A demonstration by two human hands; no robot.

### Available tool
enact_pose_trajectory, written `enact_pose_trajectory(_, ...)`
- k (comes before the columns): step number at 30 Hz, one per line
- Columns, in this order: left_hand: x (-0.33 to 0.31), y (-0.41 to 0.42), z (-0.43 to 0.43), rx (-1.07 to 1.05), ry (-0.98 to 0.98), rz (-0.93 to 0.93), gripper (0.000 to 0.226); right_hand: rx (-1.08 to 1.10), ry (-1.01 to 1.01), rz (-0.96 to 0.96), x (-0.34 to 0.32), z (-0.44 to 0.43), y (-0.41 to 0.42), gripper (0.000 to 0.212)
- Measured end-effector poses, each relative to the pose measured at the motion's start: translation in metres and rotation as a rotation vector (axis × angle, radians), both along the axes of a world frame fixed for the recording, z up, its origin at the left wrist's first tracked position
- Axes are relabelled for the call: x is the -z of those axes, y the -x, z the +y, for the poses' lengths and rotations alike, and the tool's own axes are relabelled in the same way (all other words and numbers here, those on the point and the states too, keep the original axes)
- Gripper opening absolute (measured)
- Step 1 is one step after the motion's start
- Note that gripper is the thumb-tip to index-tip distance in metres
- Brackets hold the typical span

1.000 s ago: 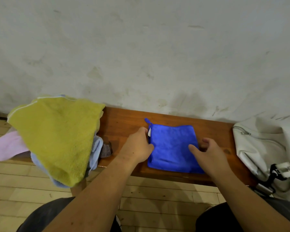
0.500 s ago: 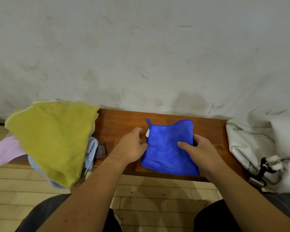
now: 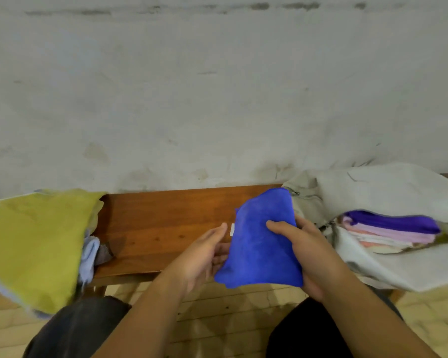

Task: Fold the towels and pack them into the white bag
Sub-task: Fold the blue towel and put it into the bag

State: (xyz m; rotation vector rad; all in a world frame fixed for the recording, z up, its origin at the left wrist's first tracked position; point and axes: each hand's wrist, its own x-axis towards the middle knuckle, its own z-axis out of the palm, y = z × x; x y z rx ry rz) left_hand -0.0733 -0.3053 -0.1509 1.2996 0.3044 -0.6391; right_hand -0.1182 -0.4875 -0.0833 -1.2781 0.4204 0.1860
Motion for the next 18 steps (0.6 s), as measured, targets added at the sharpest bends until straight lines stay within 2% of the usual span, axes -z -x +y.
enact_pose_trajectory(2,-0.003,0.01,-0.019,-0.017,0.037,-0.012,0.052,0.028,-0.02,-0.012,-0.004,-0.017,0.011,0.023)
enact_pose_trajectory(6,-0.009,0.022,-0.053,-0.019,0.116,-0.026,0.039,0.073,0.005,-0.042,-0.007,-0.056,0.035,0.021)
enact_pose_trajectory(11,-0.029,0.042,-0.095,0.024,0.043,-0.101,0.048,0.164,0.055,0.009,-0.006,-0.12,0.059,0.029)
enact_pose_trajectory(14,-0.045,0.051,-0.12,0.055,0.046,-0.106,0.052,0.185,-0.026,0.085,-0.006,-0.156,0.065,0.032)
enact_pose_trajectory(18,-0.062,0.057,-0.154,0.107,0.083,-0.056,0.055,0.164,-0.111,0.172,-0.012,-0.196,0.061,0.025)
